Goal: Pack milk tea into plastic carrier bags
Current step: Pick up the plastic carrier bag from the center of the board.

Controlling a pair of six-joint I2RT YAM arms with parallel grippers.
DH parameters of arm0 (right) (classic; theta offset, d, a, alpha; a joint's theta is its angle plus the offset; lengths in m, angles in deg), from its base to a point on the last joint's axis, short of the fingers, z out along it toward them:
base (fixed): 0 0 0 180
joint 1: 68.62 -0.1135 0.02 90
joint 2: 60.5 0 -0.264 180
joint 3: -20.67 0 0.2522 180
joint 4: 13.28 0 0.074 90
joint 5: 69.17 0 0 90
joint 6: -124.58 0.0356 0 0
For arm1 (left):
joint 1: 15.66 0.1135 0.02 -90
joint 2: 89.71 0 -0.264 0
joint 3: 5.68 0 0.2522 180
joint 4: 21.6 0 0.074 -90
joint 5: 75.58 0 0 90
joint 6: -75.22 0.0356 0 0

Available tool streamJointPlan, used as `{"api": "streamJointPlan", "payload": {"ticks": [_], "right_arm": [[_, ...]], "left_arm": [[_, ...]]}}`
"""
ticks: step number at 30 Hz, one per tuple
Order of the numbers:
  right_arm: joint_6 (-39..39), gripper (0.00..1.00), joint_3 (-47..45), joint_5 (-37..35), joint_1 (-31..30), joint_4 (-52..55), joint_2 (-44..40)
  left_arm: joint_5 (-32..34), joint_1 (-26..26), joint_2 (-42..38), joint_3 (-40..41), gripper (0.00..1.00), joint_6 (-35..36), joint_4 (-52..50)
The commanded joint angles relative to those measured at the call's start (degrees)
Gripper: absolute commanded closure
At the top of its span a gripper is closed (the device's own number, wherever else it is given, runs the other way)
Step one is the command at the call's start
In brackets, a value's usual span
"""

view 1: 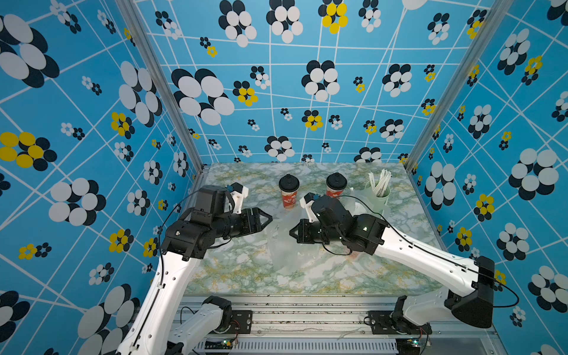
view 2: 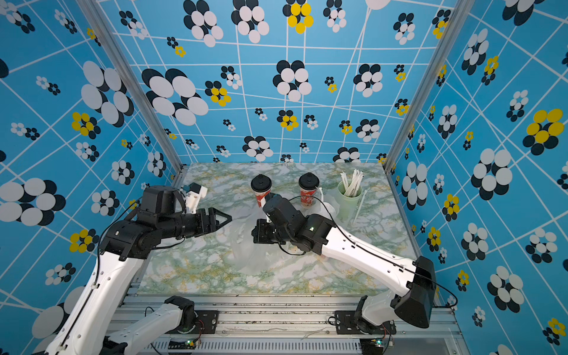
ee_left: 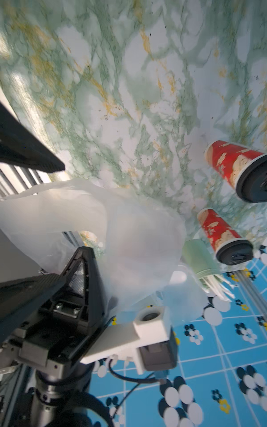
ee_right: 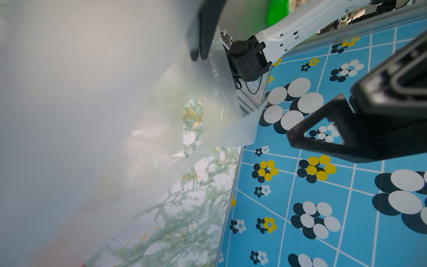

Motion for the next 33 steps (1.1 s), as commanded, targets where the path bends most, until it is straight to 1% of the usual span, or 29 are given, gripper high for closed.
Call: {"api": "streamJointPlan", "payload": {"ticks": [1, 5, 7, 8, 11, 12, 13, 16, 18, 20, 21, 24, 26, 27, 31, 33], "right_arm": [[-1.95, 1.00, 1.89, 2.95, 0.68, 3.17, 0.46], [-2.36, 1.00, 1.88, 2.73, 1.11, 3.96, -0.11], [-2.40, 1.00, 1.74, 2.60, 1.30, 4.10, -0.32], [-2.34, 1.00, 1.68, 2.52, 1.30, 4.03, -0.51], [-2.14, 1.00, 1.22, 2.54, 1.40, 3.71, -0.67], [-2.06, 1.00, 1.14, 2.64, 1.46, 3.58, -0.72], [-1.98, 1.00, 1.07, 2.73, 1.52, 3.42, -0.75], [-1.96, 1.00, 1.04, 3.06, 1.65, 3.29, -0.78], [-2.10, 1.00, 1.09, 3.17, 1.94, 3.55, -1.02], [-2.40, 1.00, 1.14, 3.09, 2.25, 4.41, -1.33], [-2.62, 1.00, 1.20, 3.08, 2.39, 5.06, -1.46], [-3.83, 1.00, 2.14, 2.76, 3.32, 8.43, -1.96], [-5.91, 1.00, 3.94, 1.14, 4.30, 13.68, -2.24], [-7.25, 1.00, 4.98, -0.13, 4.65, 16.60, -2.26], [-12.71, 1.00, 10.20, -7.30, 7.02, 31.64, -2.05], [-14.36, 1.00, 10.50, -8.32, 8.70, 35.79, -2.60]], "left_arm": [[7.57, -5.97, 3.91, -3.87, 0.19, 8.46, -9.76], [13.90, -8.87, 7.94, -4.04, 0.18, 9.40, -13.75], [18.12, -9.64, 8.32, -3.19, 0.18, 8.78, -14.96], [19.12, -9.67, 8.25, -2.34, 0.17, 8.50, -15.28], [19.76, -9.61, 6.98, 1.02, 0.16, 7.16, -14.35], [18.82, -9.60, 6.33, 2.67, 0.15, 6.81, -13.00], [16.31, -9.29, 5.75, 4.81, 0.17, 6.31, -10.64], [8.03, -8.71, 4.14, 10.73, 0.33, 4.17, -2.38], [6.03, -8.47, 2.89, 13.89, 0.47, 2.95, 2.78], [4.76, -6.79, 1.98, 15.99, 0.69, 2.14, 5.85], [3.88, -5.76, 1.74, 16.45, 0.74, 1.79, 6.63], [2.49, -3.53, 0.57, 16.50, 0.86, 1.98, 7.50], [2.19, -2.96, -0.11, 15.35, 0.98, 2.58, 6.64], [2.21, -2.91, -0.36, 14.63, 1.00, 2.86, 5.87], [1.88, -2.82, -0.54, 10.22, 1.00, 4.26, 0.18], [2.42, -2.81, -0.45, 8.15, 1.00, 4.77, -3.29]]}}
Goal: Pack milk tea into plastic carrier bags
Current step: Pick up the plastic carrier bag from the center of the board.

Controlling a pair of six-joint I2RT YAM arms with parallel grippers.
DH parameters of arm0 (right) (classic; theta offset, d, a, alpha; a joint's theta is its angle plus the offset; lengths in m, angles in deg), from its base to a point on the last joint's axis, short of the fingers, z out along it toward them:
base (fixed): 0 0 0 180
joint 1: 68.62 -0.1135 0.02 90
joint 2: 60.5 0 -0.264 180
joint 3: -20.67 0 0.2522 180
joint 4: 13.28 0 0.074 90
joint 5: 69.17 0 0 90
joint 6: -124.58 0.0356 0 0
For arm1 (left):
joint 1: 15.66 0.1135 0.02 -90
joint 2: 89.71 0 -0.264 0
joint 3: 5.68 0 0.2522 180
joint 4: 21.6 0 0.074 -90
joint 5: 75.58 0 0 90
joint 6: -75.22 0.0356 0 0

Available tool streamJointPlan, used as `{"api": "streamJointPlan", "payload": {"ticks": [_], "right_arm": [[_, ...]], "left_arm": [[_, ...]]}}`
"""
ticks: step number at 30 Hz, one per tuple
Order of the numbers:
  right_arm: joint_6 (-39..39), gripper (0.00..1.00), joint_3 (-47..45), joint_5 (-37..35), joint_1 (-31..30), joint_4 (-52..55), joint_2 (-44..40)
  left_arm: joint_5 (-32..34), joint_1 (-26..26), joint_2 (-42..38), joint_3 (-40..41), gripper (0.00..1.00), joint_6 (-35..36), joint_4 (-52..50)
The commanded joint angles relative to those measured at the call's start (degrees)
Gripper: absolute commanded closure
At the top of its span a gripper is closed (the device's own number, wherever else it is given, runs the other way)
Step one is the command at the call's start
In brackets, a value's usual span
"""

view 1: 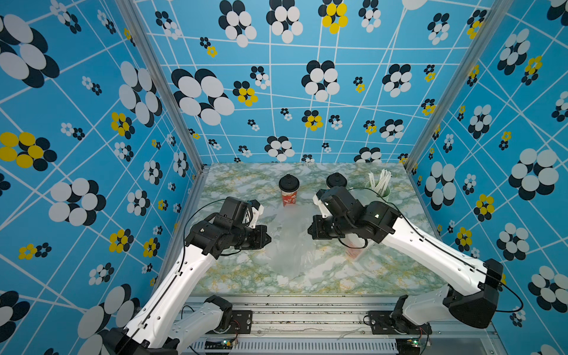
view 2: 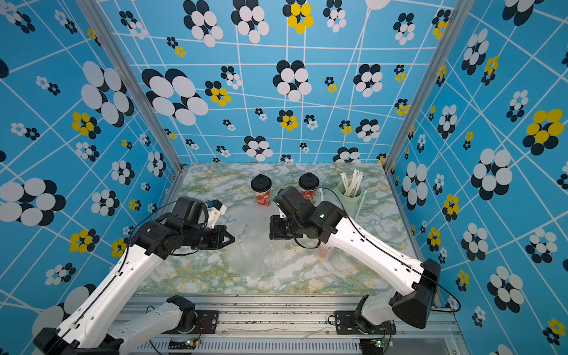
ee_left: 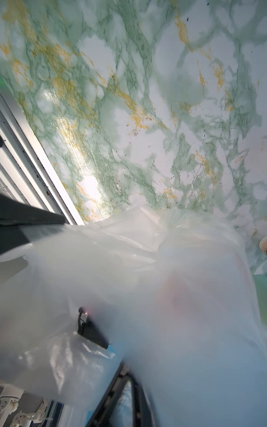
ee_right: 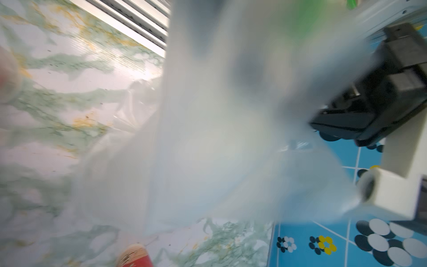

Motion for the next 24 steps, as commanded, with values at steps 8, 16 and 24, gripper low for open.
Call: {"api": "streamJointPlan", "payload": {"ticks": [8, 16, 24], "right_arm": [[-8.82, 1.00, 2.62, -7.04, 6.46, 18.86, -1.96], [-9.68, 1.00, 2.43, 2.95, 6.46, 13.36, 2.69], [-12.05, 1.00, 2.87, 5.62, 6.44, 11.43, 8.88]], "left_arm": [[1.95, 0.27, 1.34, -8.65, 1.00, 3.16, -13.65], [-4.30, -5.98, 3.23, -6.53, 1.00, -1.47, -5.73], [-0.45, -8.21, 7.88, -6.04, 0.70, -2.40, 1.13]]}}
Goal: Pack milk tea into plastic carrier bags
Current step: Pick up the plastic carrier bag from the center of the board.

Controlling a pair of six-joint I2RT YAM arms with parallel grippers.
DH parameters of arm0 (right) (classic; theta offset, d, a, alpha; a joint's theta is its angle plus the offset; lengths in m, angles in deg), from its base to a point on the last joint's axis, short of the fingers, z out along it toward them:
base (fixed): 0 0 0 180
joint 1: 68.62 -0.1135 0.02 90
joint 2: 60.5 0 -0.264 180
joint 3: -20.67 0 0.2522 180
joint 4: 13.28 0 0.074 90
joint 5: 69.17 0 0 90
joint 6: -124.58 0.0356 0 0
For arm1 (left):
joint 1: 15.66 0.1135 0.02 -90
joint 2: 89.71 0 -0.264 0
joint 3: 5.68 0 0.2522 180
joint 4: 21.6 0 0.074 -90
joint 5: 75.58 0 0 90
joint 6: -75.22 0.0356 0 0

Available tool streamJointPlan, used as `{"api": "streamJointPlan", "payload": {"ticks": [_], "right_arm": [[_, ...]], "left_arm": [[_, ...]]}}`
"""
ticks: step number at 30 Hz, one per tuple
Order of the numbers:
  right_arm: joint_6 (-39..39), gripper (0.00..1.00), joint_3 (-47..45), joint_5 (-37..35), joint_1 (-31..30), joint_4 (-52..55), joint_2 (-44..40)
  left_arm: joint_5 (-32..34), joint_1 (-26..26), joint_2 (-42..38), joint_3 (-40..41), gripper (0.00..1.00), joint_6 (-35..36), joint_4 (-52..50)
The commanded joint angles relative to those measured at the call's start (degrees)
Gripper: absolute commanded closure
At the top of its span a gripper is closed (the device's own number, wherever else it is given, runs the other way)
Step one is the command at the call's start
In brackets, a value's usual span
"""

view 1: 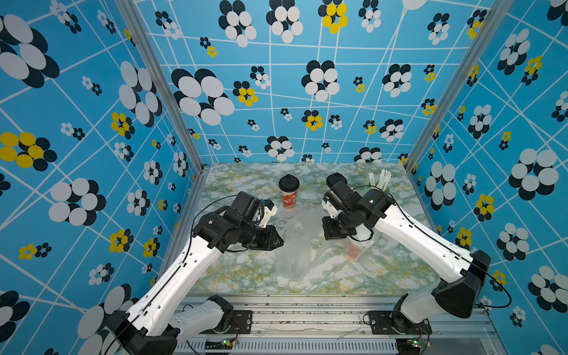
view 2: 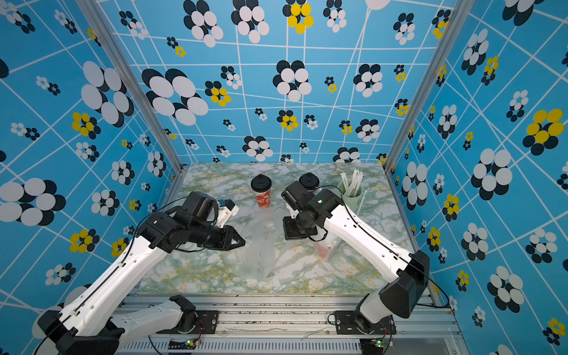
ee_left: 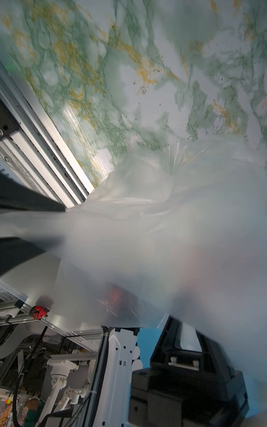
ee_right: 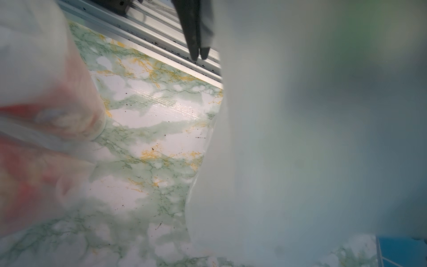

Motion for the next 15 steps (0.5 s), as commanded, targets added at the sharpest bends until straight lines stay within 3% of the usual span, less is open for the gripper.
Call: {"api": "streamJointPlan", "payload": {"ticks": [1, 5, 9, 15], "right_arm": [[-2.03, 1.00, 1.22, 2.37, 0.08, -0.75, 1.78], [-2.54, 1.00, 4.62, 2.73, 0.08, -0.89, 2.74], [-3.53, 1.00, 6.23, 3.16, 0.08, -0.22, 3.90], [-4.85, 1.00, 7.97, 3.64, 0.08, 1.33, 5.29]], "left_arm": [[2.87, -0.31, 2.27, -1.19, 0.69, 0.45, 3.52], [5.47, -0.31, 5.13, -4.97, 0.66, 3.58, 2.49], [10.68, -0.31, 8.67, -9.27, 0.52, 7.96, 0.87], [16.63, -0.22, 16.28, -17.53, 0.44, 15.32, -2.81]]}}
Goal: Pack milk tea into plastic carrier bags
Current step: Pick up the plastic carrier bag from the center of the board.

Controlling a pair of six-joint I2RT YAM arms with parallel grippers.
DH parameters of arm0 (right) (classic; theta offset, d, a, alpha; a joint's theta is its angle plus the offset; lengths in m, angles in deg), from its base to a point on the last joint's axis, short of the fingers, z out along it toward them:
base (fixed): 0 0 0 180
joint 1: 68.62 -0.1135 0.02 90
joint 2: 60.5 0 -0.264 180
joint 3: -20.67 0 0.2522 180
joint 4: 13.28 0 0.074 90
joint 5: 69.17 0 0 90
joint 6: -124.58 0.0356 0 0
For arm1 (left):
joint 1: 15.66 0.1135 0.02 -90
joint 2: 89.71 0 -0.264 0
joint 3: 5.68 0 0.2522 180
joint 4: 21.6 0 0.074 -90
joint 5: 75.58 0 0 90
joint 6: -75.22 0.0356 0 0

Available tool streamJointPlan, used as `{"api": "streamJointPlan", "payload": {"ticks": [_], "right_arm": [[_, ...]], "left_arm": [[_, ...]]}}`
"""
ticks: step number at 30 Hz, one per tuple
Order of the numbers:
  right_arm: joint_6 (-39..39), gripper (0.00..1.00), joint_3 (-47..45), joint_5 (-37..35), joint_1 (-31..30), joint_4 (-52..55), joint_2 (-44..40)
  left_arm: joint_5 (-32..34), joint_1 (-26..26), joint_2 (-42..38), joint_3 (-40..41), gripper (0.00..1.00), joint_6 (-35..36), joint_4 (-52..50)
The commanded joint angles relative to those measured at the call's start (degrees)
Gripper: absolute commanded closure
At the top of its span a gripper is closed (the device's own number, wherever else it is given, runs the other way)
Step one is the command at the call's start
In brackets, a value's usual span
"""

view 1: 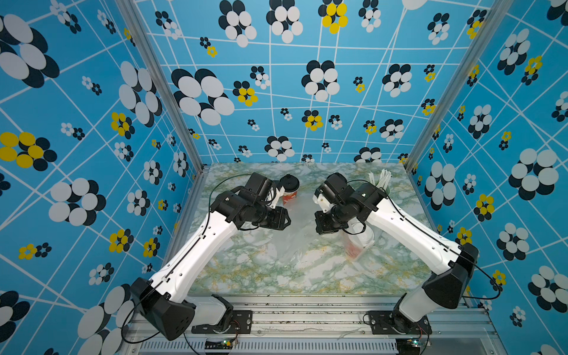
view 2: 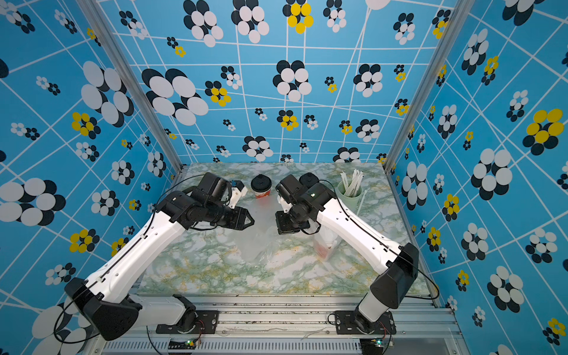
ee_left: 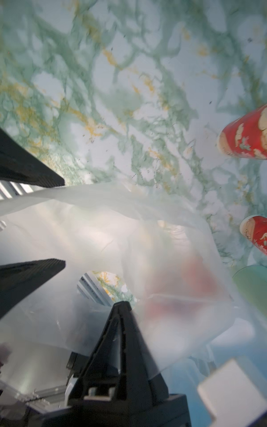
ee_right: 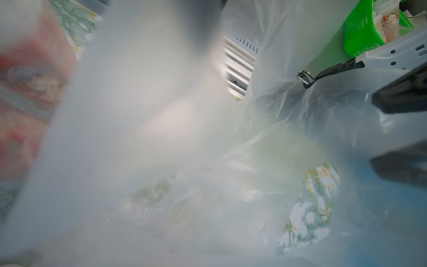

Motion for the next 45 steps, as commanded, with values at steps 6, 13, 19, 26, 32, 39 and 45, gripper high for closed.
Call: {"api": "streamJointPlan", "payload": {"ticks": [6, 13, 19, 26, 32, 39, 45], "right_arm": [[-2.28, 1.00, 1.18, 1.43, 0.03, 2.08, 1.35], [-2.84, 1.00, 0.68, 1.82, 0.09, 2.36, 0.75], [-3.33, 1.00, 0.54, 1.07, 0.17, 3.07, 0.11], [-5.14, 1.00, 4.95, -2.30, 1.48, 7.45, -0.31], [-6.92, 1.00, 6.84, -4.40, 2.27, 11.26, 0.11], [-7.40, 1.00, 5.45, -6.75, 2.97, 10.10, 1.38], [-6.33, 0.89, 6.28, -7.36, 3.49, 7.44, 2.05]], "left_arm": [[5.81, 0.22, 7.60, -7.50, 0.45, 10.20, -3.52], [5.92, 2.01, 9.16, -7.55, 0.55, 11.85, -0.77], [1.29, 2.33, 8.55, -7.94, 0.91, 12.58, -0.39], [-4.88, 1.68, 2.64, -4.95, 1.00, 4.53, -3.38], [-4.67, -1.77, -1.70, 0.24, 1.00, -6.10, -2.99], [-4.61, -4.25, -5.46, 9.03, 1.00, -13.94, 5.07], [-1.60, -3.66, -8.21, 13.84, 1.00, -19.36, 12.90]]}}
